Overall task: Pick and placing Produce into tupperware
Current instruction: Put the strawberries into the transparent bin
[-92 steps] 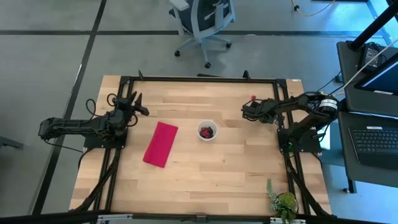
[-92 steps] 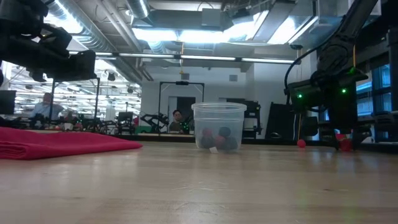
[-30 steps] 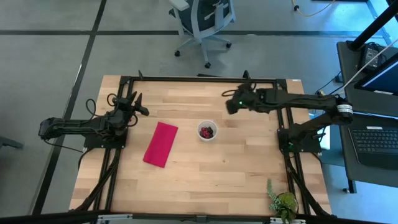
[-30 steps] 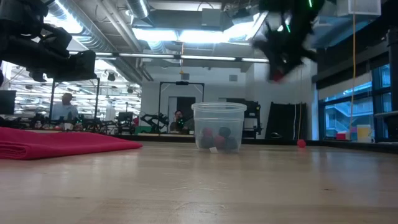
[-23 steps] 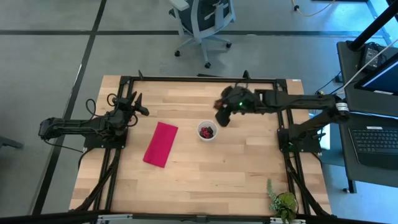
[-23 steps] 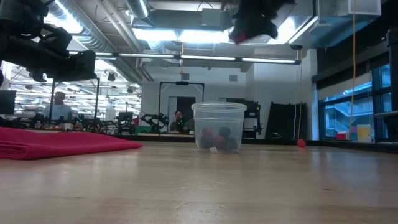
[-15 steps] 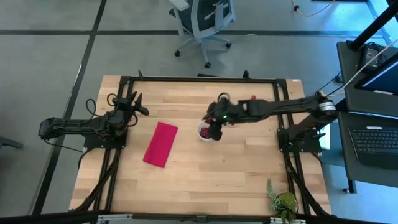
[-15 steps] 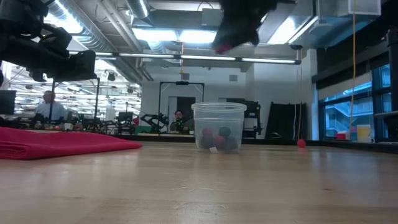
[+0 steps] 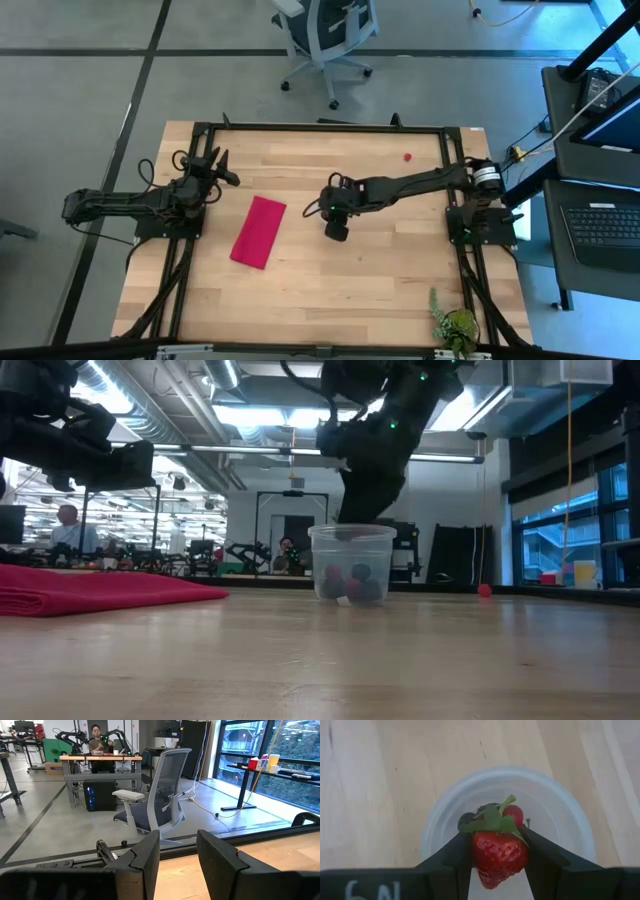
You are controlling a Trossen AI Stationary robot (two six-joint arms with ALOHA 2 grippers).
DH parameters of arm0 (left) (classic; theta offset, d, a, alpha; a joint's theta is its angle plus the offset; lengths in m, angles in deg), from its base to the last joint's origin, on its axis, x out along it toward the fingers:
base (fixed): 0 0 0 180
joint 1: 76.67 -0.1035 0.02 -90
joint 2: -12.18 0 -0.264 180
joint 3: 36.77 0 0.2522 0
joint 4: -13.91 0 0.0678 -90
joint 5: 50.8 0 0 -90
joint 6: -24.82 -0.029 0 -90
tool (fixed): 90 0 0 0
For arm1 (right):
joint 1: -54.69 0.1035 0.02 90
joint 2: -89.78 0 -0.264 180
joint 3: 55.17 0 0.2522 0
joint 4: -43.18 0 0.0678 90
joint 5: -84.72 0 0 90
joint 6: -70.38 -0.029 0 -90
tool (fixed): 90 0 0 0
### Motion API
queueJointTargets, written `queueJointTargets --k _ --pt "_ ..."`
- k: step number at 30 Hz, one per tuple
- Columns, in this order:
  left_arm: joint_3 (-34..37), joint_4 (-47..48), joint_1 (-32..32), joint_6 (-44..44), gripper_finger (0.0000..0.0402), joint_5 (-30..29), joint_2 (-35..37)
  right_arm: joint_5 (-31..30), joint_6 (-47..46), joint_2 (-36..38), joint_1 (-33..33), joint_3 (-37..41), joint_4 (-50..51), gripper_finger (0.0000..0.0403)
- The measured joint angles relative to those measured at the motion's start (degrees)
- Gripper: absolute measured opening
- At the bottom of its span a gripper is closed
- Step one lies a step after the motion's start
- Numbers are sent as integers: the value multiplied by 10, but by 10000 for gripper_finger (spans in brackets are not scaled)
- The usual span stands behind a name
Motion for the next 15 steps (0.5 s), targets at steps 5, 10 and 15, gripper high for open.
queueJointTargets --k 5,10,15 --pt "0 0 0 0 124 0 0 -1 1 -11 0 0 0 151" --pt "0 0 0 0 124 0 0 -2 -2 -12 -5 0 -1 171" --pt "0 0 0 0 124 0 0 -2 -12 -12 -5 0 -4 184"
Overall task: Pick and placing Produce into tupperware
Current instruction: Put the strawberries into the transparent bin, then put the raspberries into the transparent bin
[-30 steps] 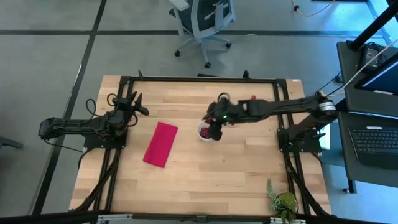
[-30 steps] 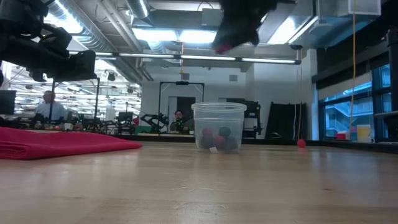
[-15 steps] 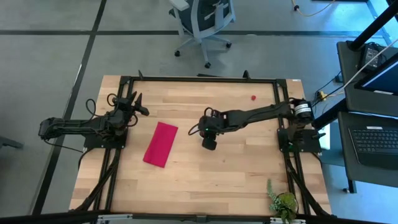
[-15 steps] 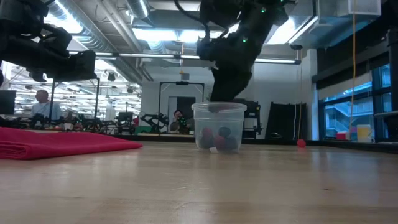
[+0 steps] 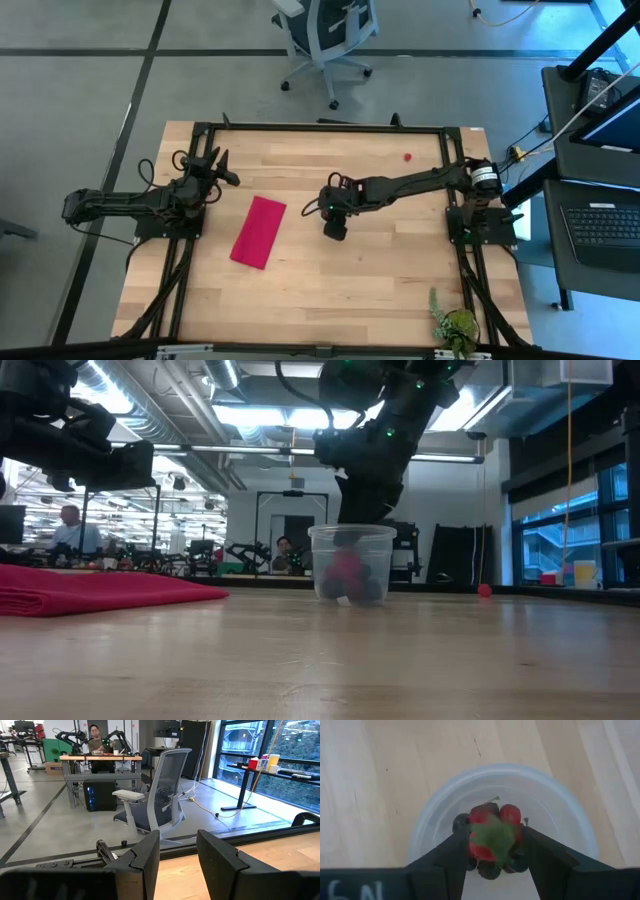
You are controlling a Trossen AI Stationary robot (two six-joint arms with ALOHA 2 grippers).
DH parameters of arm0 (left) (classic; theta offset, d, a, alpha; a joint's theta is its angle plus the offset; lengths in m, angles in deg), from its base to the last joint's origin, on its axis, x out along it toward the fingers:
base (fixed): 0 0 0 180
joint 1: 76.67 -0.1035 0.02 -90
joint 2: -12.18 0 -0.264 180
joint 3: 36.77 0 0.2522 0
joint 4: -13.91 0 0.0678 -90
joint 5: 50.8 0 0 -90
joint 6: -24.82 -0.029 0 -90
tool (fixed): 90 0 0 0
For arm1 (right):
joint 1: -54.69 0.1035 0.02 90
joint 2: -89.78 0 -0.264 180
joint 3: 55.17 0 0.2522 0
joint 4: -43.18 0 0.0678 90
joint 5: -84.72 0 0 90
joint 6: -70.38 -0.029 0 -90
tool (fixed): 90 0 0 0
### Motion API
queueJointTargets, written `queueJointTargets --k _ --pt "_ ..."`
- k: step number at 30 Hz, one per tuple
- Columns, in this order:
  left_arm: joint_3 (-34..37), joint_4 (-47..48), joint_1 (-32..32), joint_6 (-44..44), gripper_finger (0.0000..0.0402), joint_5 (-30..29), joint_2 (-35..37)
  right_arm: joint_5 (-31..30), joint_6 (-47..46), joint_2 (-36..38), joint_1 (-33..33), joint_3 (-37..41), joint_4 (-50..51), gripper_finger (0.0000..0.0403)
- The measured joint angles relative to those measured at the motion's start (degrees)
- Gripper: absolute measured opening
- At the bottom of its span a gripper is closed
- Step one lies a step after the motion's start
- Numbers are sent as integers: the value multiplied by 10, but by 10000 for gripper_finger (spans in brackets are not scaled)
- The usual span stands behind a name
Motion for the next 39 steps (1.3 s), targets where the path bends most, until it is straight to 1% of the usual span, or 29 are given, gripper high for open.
queueJointTargets --k 9,13,15,17,19,21,25,27,29,30,33,35,39 --pt "0 0 0 0 124 0 0 1 -6 0 0 0 4 187" --pt "0 0 0 0 124 0 0 1 -2 6 0 -33 40 187" --pt "0 0 0 0 124 0 0 1 10 10 0 -71 86 188" --pt "0 0 0 0 124 0 0 -7 9 10 0 -118 157 188" --pt "0 0 0 0 124 0 0 -44 -16 10 0 -165 218 188" --pt "0 0 0 0 124 0 0 -66 -26 10 -1 -210 276 188" --pt "0 0 0 0 124 0 0 -68 -37 11 -13 -283 370 188" --pt "0 0 0 0 124 0 0 -71 -37 21 -19 -298 404 188" --pt "0 7 0 0 124 0 0 -93 -37 42 -22 -298 410 188" --pt "0 12 0 0 124 0 0 -114 -37 56 -23 -293 410 188" --pt "0 33 0 4 124 0 0 -173 -42 111 -30 -257 406 188" --pt "0 37 1 20 124 0 0 -183 -52 151 -38 -215 389 188" --pt "0 37 5 35 124 0 0 -184 -66 244 -60 -102 307 188"
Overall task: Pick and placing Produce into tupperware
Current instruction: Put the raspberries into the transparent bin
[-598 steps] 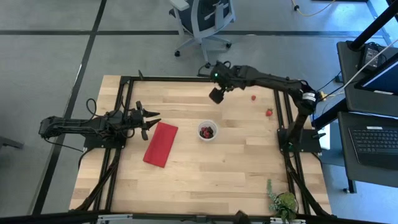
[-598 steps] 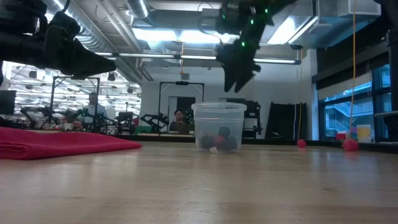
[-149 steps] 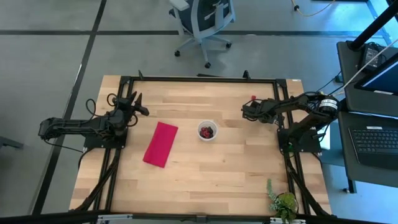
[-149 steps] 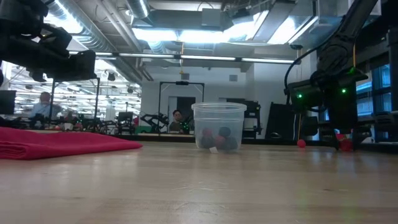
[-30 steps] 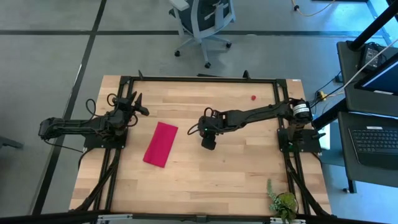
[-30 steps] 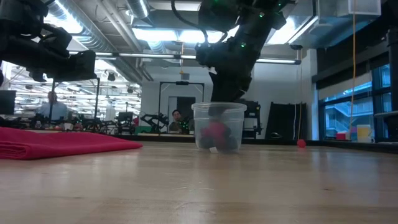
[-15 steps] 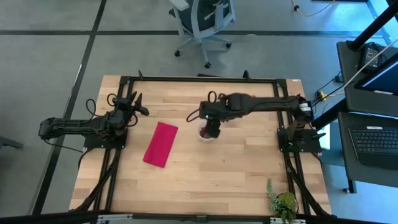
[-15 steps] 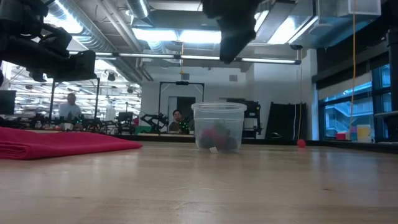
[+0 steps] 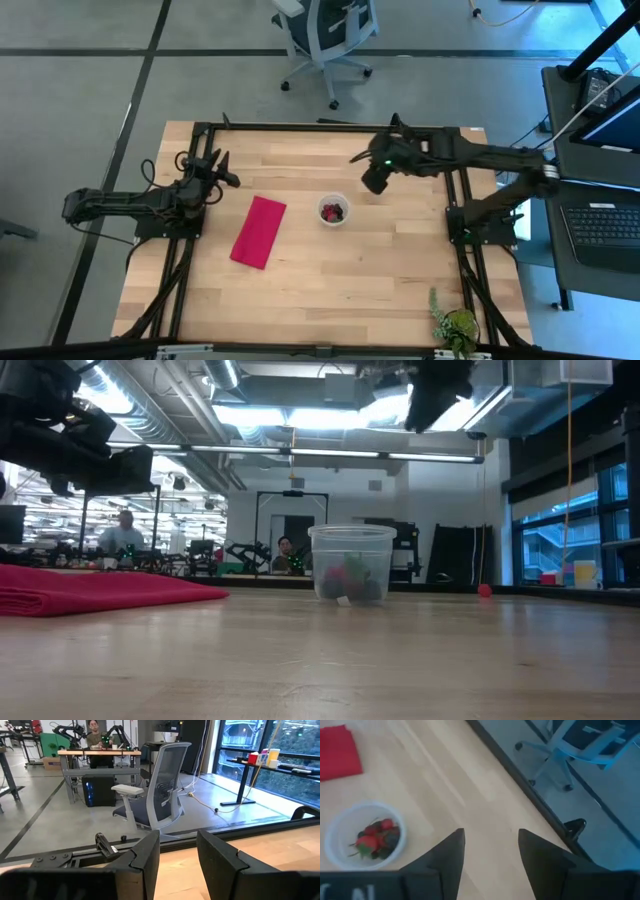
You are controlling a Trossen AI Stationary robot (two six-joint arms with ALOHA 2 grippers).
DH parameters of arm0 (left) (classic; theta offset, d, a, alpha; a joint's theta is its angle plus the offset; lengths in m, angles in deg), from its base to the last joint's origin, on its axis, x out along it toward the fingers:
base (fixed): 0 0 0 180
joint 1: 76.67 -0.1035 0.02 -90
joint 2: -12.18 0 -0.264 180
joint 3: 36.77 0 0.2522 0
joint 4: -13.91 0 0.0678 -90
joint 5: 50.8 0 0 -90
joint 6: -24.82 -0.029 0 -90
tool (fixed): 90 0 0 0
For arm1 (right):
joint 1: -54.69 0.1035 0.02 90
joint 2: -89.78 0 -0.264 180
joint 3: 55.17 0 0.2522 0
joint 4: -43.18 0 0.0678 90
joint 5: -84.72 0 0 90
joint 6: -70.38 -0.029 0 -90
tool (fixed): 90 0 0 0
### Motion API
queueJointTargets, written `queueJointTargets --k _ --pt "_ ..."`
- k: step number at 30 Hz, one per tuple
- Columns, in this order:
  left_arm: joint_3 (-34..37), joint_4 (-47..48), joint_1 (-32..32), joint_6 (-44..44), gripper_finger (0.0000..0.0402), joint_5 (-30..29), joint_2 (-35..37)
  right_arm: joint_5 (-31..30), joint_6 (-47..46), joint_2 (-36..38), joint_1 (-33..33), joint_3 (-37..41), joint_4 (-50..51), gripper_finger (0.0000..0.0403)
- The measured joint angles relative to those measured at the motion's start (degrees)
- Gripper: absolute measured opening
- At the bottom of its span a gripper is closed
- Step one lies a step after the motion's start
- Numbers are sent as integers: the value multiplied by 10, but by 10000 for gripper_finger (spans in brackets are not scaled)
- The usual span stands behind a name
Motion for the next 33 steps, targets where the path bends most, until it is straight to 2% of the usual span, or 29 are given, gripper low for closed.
queueJointTargets --k 4,7,12,16,24,33 --pt "0 0 4 0 124 0 0 8 -7 72 -37 113 -74 188" --pt "0 0 5 0 124 0 0 44 -14 105 -75 182 -123 188" --pt "0 0 5 0 124 0 0 88 -11 117 -123 269 -182 188" --pt "0 0 5 0 124 0 0 92 -10 118 -155 322 -223 188" --pt "0 0 5 0 124 0 0 126 -45 118 -229 388 -268 188" --pt "0 0 5 0 124 0 0 127 -72 117 -266 403 -283 193"
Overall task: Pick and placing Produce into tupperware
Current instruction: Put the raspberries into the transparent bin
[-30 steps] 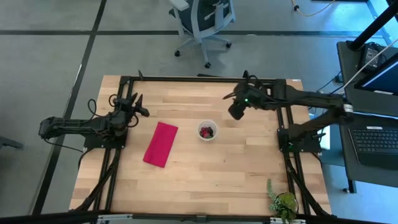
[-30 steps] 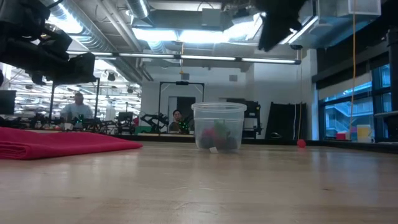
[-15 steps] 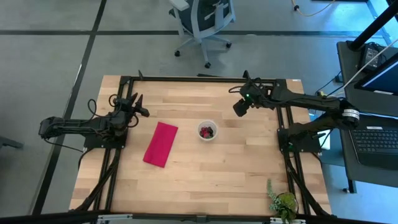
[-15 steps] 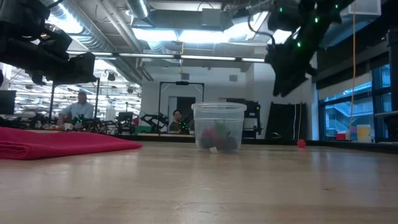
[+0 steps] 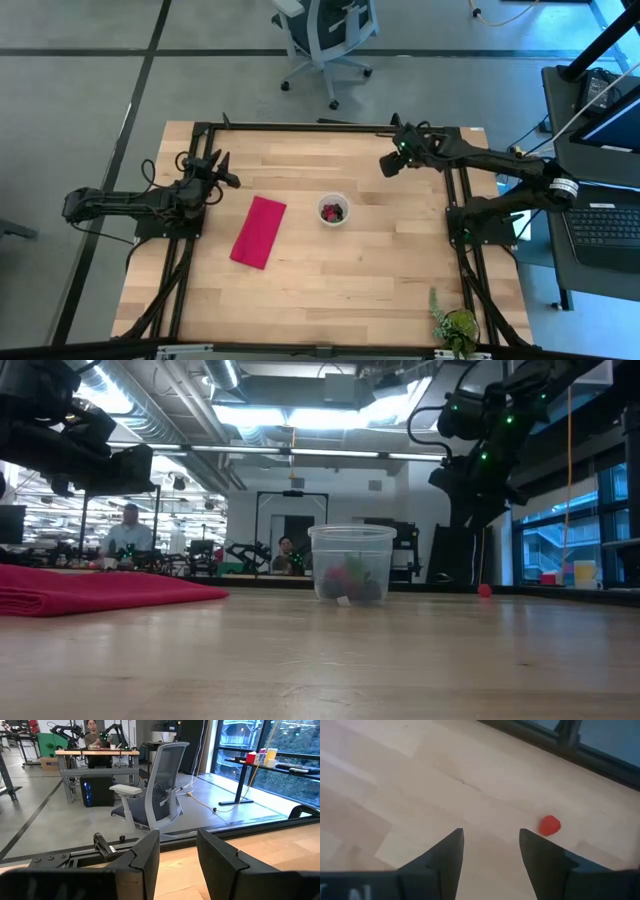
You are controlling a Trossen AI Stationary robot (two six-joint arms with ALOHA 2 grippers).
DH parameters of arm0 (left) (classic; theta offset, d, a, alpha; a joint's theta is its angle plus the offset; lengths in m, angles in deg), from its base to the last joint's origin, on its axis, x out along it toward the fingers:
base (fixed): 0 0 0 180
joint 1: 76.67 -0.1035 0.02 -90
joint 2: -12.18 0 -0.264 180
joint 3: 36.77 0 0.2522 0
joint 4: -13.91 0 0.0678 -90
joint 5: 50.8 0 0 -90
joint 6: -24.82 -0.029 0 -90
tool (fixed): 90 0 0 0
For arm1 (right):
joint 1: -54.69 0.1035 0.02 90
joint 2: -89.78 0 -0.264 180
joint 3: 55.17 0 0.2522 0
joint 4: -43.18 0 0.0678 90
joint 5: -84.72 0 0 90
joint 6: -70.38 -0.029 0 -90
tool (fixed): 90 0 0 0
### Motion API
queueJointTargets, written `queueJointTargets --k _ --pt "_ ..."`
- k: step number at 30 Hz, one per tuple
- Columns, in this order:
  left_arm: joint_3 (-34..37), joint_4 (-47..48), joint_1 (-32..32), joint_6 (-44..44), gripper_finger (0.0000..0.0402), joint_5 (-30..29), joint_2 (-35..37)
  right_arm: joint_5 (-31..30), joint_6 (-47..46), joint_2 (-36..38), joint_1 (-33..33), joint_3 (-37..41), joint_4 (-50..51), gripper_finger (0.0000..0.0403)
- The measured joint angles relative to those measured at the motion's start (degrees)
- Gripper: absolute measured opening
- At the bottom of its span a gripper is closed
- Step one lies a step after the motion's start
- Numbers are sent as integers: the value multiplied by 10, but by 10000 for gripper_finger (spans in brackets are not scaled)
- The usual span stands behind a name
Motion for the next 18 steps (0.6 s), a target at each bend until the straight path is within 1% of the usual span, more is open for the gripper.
queueJointTargets --k 4,10,12,16,18 --pt "0 15 0 0 124 0 0 -26 0 0 -18 0 -1 221" --pt "0 34 0 1 124 0 0 -32 -17 -13 -31 0 -12 273" --pt "0 34 0 1 124 0 0 -52 -29 -23 -31 0 -12 281" --pt "0 35 0 2 124 0 0 -100 -94 -54 -37 0 -19 284" --pt "0 35 0 2 124 0 0 -101 -99 -74 -48 0 -33 284"
